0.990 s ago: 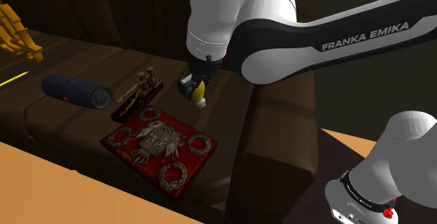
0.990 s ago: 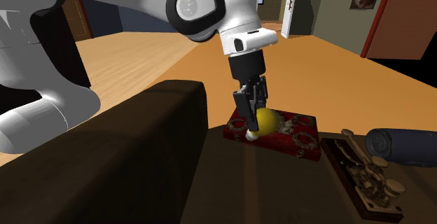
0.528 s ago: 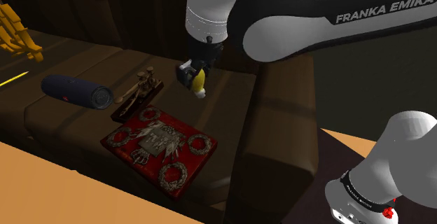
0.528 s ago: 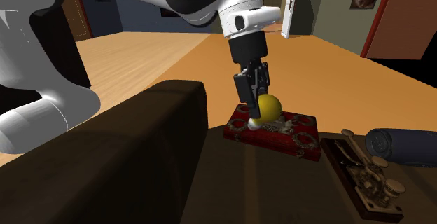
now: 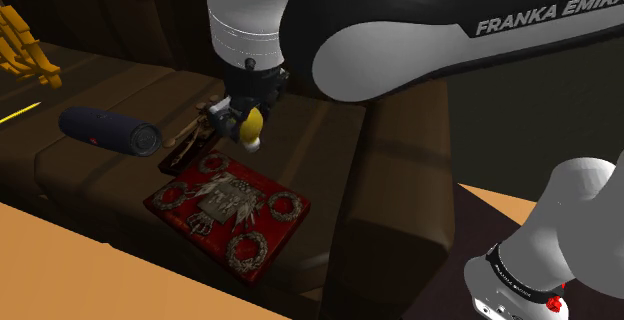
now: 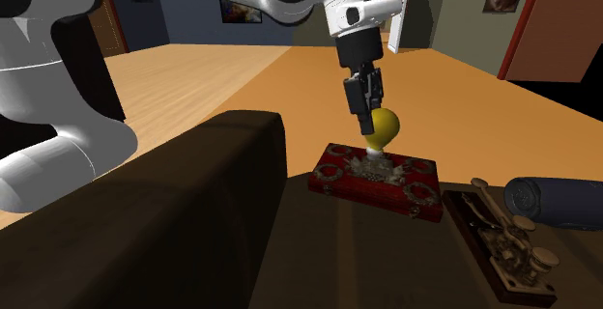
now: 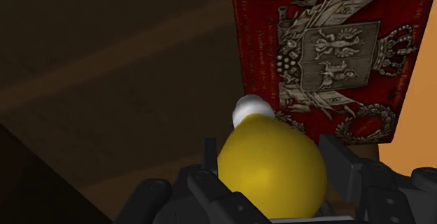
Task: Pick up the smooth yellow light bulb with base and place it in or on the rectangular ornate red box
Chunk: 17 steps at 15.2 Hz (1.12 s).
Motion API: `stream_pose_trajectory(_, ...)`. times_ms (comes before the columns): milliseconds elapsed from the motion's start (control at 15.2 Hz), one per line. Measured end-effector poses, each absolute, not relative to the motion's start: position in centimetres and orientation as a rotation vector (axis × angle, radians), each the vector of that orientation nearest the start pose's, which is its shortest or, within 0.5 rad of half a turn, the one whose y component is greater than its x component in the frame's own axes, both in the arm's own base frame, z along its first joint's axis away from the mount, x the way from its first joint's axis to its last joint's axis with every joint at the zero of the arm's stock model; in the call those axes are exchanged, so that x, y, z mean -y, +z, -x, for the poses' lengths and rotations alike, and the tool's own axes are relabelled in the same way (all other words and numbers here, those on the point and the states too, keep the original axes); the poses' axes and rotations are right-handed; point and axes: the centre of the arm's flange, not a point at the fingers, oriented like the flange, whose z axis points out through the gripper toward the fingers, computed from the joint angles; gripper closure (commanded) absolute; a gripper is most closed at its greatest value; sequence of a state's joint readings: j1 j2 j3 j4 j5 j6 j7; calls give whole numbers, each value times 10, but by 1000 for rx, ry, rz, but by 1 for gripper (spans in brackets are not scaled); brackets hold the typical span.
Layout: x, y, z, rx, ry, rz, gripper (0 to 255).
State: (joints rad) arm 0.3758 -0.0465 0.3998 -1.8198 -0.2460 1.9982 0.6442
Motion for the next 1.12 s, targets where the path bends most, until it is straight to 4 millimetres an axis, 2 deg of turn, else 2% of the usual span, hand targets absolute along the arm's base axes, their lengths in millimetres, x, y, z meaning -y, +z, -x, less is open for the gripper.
stream_pose_trajectory(264,-450,577,-399,333,-525,3128,255)
stream_pose_trajectory(330,-458,574,-397,332,-525,3129,255)
stream_pose_trajectory(990,-464,526,-394,328,-525,3129,255)
stream_pose_trajectory(1056,-464,526,-394,328,-525,3129,0)
stream_pose_trajectory(1122,-464,526,-394,328,-525,3129,0)
